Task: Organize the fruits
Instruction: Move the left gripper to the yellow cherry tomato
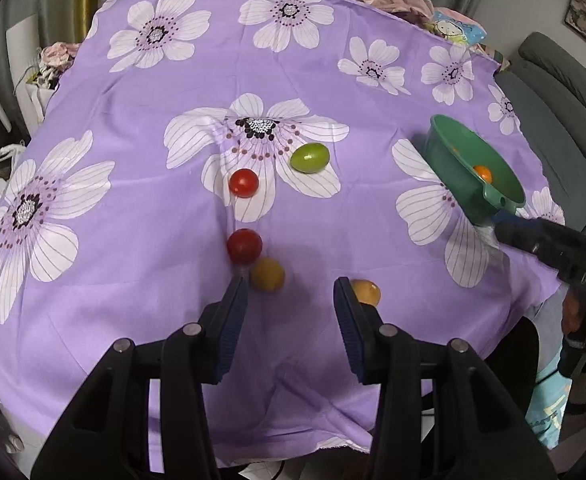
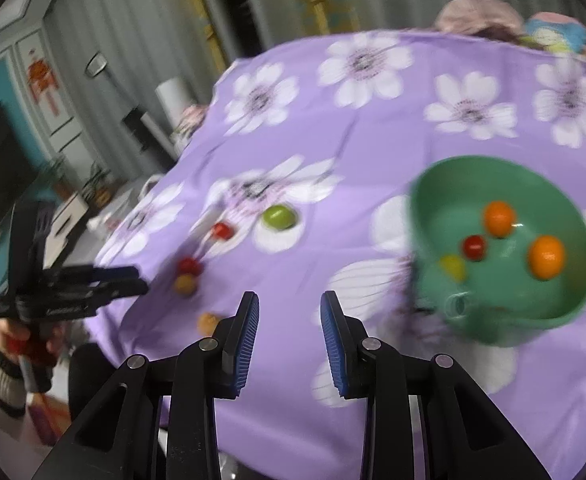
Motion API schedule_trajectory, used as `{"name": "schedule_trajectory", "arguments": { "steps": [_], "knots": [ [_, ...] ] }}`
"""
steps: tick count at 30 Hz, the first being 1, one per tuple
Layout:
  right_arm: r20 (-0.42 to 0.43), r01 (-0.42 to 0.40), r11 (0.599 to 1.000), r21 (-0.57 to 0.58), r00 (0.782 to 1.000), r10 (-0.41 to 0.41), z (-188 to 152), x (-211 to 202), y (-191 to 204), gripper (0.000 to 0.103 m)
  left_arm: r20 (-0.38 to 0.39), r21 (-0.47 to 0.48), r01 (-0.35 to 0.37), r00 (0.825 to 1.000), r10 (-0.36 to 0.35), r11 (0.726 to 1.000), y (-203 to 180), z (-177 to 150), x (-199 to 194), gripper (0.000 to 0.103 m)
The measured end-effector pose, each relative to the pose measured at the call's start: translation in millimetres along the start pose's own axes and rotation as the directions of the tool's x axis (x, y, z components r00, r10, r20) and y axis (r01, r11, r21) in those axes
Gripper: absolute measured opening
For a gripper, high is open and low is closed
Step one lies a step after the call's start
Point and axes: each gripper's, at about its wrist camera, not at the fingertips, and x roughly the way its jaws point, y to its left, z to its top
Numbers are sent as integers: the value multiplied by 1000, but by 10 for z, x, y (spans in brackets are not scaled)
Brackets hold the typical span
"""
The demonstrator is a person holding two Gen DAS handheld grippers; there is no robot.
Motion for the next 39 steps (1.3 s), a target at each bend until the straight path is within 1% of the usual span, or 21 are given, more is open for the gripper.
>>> {"name": "schedule_trajectory", "arguments": {
  "steps": [3,5,13,15,16,17,20,23,29,31,35,39],
  "knots": [
    [-56,-29,999,-27,998,27,-52,164,166,32,-2,36,-8,1000,8,999,-22,-29,18,44],
    [-90,-36,998,-46,995,32,-82,258,250,32,-6,54,-7,1000,7,999,-34,-54,39,44],
    [-162,-57,996,-68,986,46,-135,491,401,32,-26,40,24,999,-23,999,22,-34,172,44],
    [-180,-55,996,-70,983,42,-135,549,432,36,-38,39,22,999,-21,999,20,-21,230,44],
    [-186,-55,996,-71,982,41,-137,575,448,40,-48,38,20,999,-18,999,22,-12,270,44],
    [-191,-57,996,-71,981,43,-141,590,459,41,-57,37,17,998,-15,999,23,-7,299,44],
    [-202,-67,995,-72,978,51,-139,647,498,41,-80,28,2,997,0,1000,67,13,381,43],
    [-215,-73,994,-81,975,54,-131,712,524,41,-92,32,5,996,-2,999,84,19,419,43],
    [-241,-75,993,-88,969,52,-107,860,551,41,-95,45,4,996,0,999,110,70,463,43],
    [-249,-77,993,-93,967,52,-101,906,565,41,-98,57,-6,995,11,998,99,88,479,42],
    [-261,-79,991,-108,964,48,-97,974,593,41,-122,109,-11,992,24,994,31,107,531,41],
    [-274,-88,990,-106,960,56,-117,1020,599,41,-130,116,-18,991,34,993,31,130,579,40]
  ]
}}
